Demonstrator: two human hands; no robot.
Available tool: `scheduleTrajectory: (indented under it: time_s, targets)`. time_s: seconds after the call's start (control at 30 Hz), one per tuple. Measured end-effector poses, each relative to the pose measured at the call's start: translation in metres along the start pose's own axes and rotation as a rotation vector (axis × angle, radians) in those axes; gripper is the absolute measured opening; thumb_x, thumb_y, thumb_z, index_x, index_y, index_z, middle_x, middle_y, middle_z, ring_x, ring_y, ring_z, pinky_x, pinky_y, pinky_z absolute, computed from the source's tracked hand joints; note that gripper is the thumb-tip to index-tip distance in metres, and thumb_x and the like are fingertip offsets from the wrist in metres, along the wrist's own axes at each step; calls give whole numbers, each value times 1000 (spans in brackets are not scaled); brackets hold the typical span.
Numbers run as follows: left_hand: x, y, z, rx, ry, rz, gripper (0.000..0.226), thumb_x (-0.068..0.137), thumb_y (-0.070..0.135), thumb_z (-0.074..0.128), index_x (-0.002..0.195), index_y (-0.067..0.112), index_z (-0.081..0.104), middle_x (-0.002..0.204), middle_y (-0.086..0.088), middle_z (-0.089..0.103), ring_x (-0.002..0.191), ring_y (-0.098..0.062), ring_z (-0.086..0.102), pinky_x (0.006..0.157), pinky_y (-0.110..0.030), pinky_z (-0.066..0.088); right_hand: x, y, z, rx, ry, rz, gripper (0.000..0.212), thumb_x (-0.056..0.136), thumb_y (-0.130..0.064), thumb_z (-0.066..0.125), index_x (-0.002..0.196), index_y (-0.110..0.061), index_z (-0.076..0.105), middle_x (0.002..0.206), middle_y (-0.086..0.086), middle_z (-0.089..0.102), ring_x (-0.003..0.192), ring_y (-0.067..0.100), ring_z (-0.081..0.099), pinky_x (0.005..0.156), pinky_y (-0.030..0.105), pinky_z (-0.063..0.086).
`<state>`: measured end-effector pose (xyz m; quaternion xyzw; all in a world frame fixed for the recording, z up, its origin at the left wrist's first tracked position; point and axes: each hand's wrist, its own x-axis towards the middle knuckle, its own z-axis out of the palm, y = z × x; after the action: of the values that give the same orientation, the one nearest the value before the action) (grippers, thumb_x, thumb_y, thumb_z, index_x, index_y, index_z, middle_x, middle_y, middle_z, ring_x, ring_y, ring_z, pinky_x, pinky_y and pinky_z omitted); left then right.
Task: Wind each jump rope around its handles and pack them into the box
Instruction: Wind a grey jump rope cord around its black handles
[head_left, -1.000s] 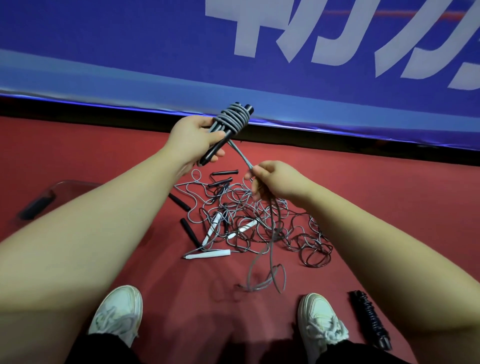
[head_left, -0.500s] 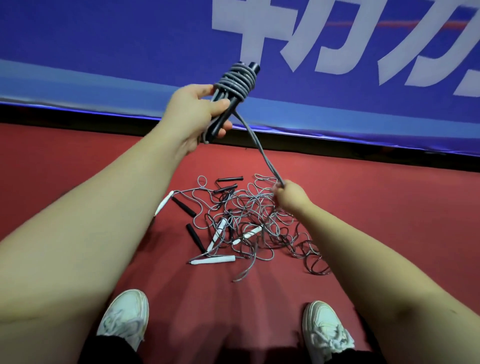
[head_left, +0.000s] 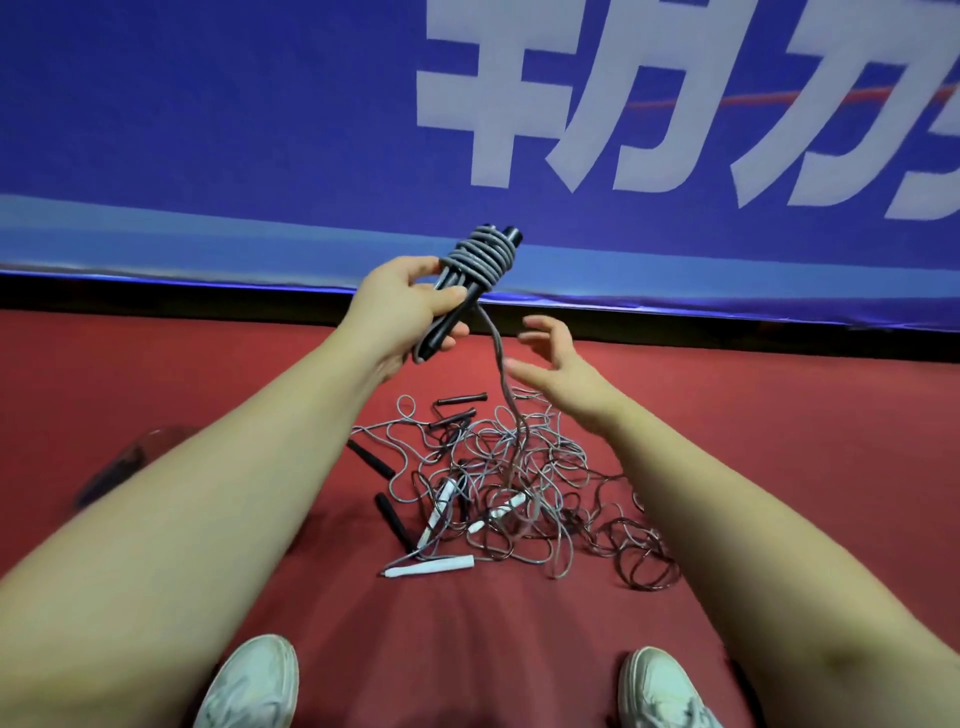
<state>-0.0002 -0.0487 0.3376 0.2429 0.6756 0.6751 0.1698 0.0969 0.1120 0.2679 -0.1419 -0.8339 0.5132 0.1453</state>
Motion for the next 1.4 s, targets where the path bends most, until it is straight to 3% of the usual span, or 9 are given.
scheduleTrajectory:
  time_s: [0.13,0.2,0.4,0.63,0.87,1.07,1.17,1.3,1.4]
  targets:
    - [1,0,2,-22,1,2,42,91,4,59,132,6,48,84,-10,66,50,-13,66,43,-23,51,8,-32,32,-27,246,-189,7,94,-25,54,97,-19,57,88,-1,66,82,12,65,81,35,53]
    - [1,-1,-2,8,19,14,41,91,4,59,130,7,47,83,-10,66,50,-13,65,44,-24,52,7,-35,43,-50,264,-177,16,99,-23,44,92,-19,58,74,-5,64,63,14,64,71,39,55]
    - [1,-14,-10,173,36,85,36,90,5,60,124,8,49,95,-12,65,56,-17,66,47,-25,52,15,-35,48,-383,224,-110,29,100,-18,31,119,-8,50,90,8,60,79,24,54,69,35,43]
    - [9,-8,-21,71,153,163,36,91,2,57,124,10,44,88,-5,60,44,-6,61,43,-21,49,22,2,29,-291,99,209,11,95,-8,42,87,-12,47,90,13,61,79,29,58,75,42,53]
    - [14,-21,-32,44,174,74,47,92,4,56,136,6,39,92,-7,58,46,-6,62,43,-21,50,-6,52,14,-103,-237,293,14,100,-2,35,91,-7,44,70,7,53,43,-2,54,48,11,43]
    - [20,-1,-49,-107,261,120,43,94,3,54,134,5,39,98,-12,58,45,-7,61,43,-21,49,-18,102,-2,-218,-88,384,26,98,3,37,78,-9,48,72,3,49,45,-5,53,52,9,43]
    - [15,-7,-50,-42,229,100,44,94,3,54,134,6,38,92,-9,59,45,-7,61,43,-20,48,-28,125,-12,-492,-239,489,18,96,-3,46,85,-11,58,72,-4,52,69,11,55,59,14,38]
    - [11,-13,-32,-9,153,63,47,92,3,56,135,6,38,86,-8,60,46,-9,62,44,-22,50,-21,103,-2,-296,-401,565,51,81,8,48,127,-15,49,127,8,51,118,23,45,90,27,41]
    - [10,-10,-22,24,96,74,46,92,4,57,135,8,39,89,-6,61,49,-10,63,46,-23,51,-7,50,17,-16,-341,336,68,84,-4,57,143,-19,29,147,8,34,131,20,34,106,30,30]
